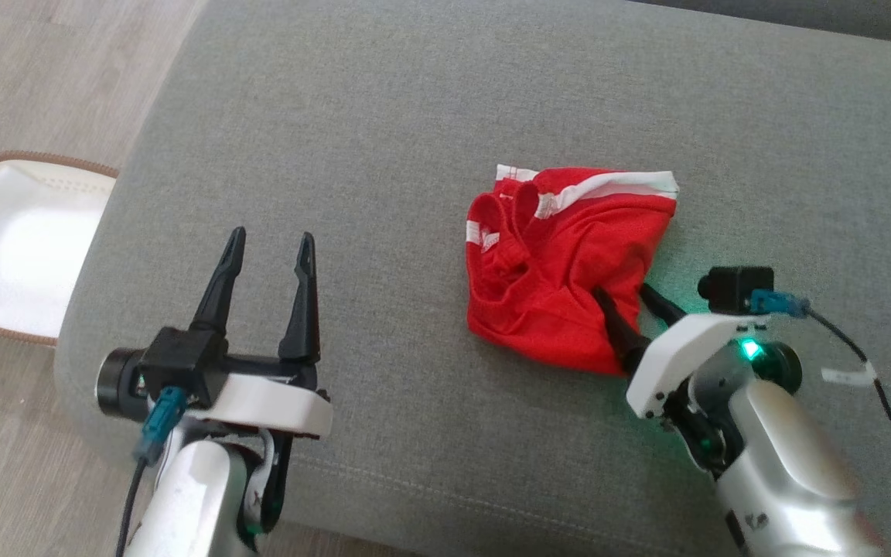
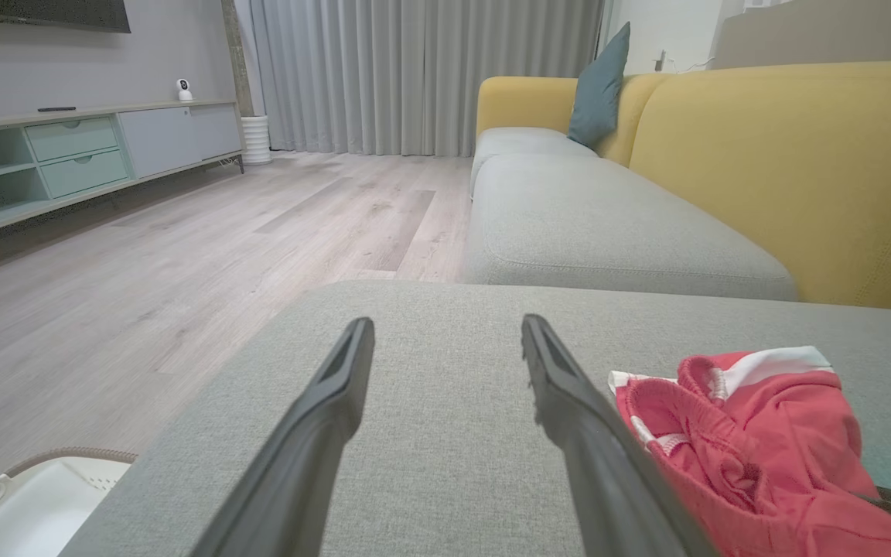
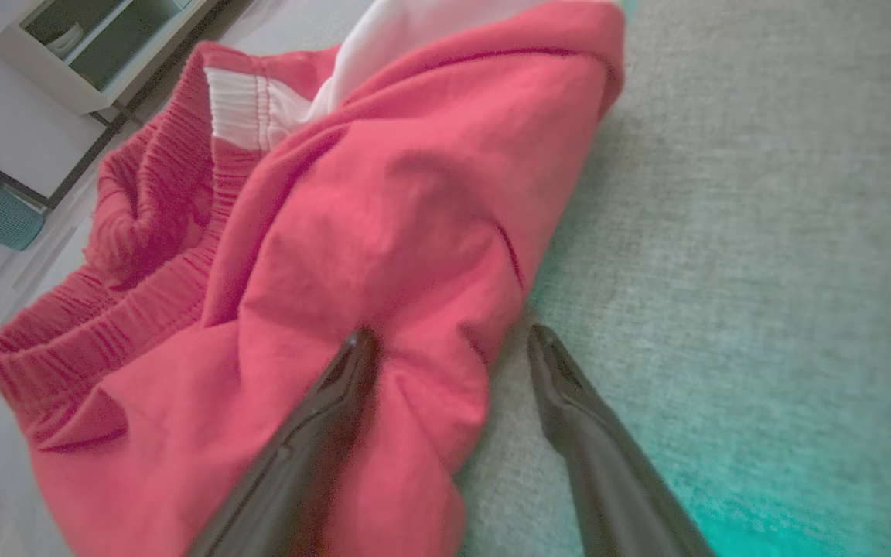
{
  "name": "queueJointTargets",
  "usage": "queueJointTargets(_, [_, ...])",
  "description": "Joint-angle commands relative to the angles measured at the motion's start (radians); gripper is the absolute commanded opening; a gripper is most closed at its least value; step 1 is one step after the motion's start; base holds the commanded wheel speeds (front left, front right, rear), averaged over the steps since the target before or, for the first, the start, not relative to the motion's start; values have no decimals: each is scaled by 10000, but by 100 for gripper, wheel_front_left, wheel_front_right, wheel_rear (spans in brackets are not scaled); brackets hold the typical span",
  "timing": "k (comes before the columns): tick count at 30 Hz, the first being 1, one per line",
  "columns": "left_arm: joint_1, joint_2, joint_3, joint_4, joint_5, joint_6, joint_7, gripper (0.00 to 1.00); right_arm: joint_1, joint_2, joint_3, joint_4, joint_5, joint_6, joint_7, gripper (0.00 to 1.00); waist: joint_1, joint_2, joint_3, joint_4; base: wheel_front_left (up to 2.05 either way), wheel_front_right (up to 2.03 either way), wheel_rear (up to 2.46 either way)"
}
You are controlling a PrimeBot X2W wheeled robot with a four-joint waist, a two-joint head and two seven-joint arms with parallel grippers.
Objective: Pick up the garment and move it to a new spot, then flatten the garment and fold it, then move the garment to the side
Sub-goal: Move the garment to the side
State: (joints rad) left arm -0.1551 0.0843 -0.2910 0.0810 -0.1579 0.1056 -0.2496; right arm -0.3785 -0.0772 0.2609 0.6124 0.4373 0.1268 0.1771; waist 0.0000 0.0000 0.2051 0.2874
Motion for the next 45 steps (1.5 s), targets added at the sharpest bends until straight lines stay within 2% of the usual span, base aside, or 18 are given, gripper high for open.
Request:
queueJointTargets(1, [-393, 17, 334, -372, 136, -12, -119, 100, -296, 137, 375, 0, 114, 39, 194, 74, 0, 0, -4, 13, 0, 0, 0])
queueJointTargets(2, [-379, 5, 349, -370, 144, -17, -120, 100, -342, 146, 450, 131, 222, 39, 322, 23, 0, 0, -14, 13, 0, 0, 0])
queueJointTargets(3, [-366, -5, 365, -370, 154, -20, -120, 100, -398, 152, 527, 174, 301, 39, 327, 0, 0, 0, -22, 4, 0, 0, 0])
queueJointTargets(6, [-309, -27, 417, -356, 194, -26, -120, 100, -488, 73, 748, 112, 349, 39, 50, 0, 0, 0, -103, -66, 0, 0, 0])
queueJointTargets(11, [-130, 10, 582, -333, 252, -24, -121, 100, -232, -468, 1301, -430, -148, 39, -570, 0, 0, 0, -369, -503, 0, 0, 0])
queueJointTargets(17, [137, 106, 723, -452, 302, -41, -121, 100, 575, -1408, 1636, -1761, -550, 39, -758, 0, 0, 0, -534, -1637, 0, 0, 0])
queueJointTargets(19, [151, 114, 724, -471, 305, -61, -121, 100, 704, -1601, 1550, -2043, -599, 39, -763, 0, 0, 0, -529, -1832, 0, 0, 0])
queueJointTargets(24, [119, 186, 776, -592, 346, -122, -121, 100, 1099, -2426, 1314, -3378, -677, 39, -271, 0, 0, 0, -381, -2975, 0, 0, 0])
queueJointTargets(30, [-222, 214, 657, -654, 443, -274, -122, 100, 869, -3334, 1135, -4105, -673, 39, 163, 0, 0, 0, 105, -3966, 0, 0, 0])
queueJointTargets(37, [-711, 214, 430, -633, 570, -454, -122, 100, -156, -4970, 742, -3758, -756, 39, 44, 0, 0, 0, 808, -4689, 0, 0, 0])
queueJointTargets(42, [-1211, 269, 304, -626, 680, -579, -122, 100, -1333, -5641, 173, -2874, -762, 39, -450, 0, 0, 0, 1593, -5054, 0, 0, 0])
queueJointTargets(45, [-1507, 303, 242, -622, 729, -661, -122, 100, -1781, -5762, -36, -2304, -827, 39, -568, 0, 0, 0, 1997, -5126, 0, 0, 0])
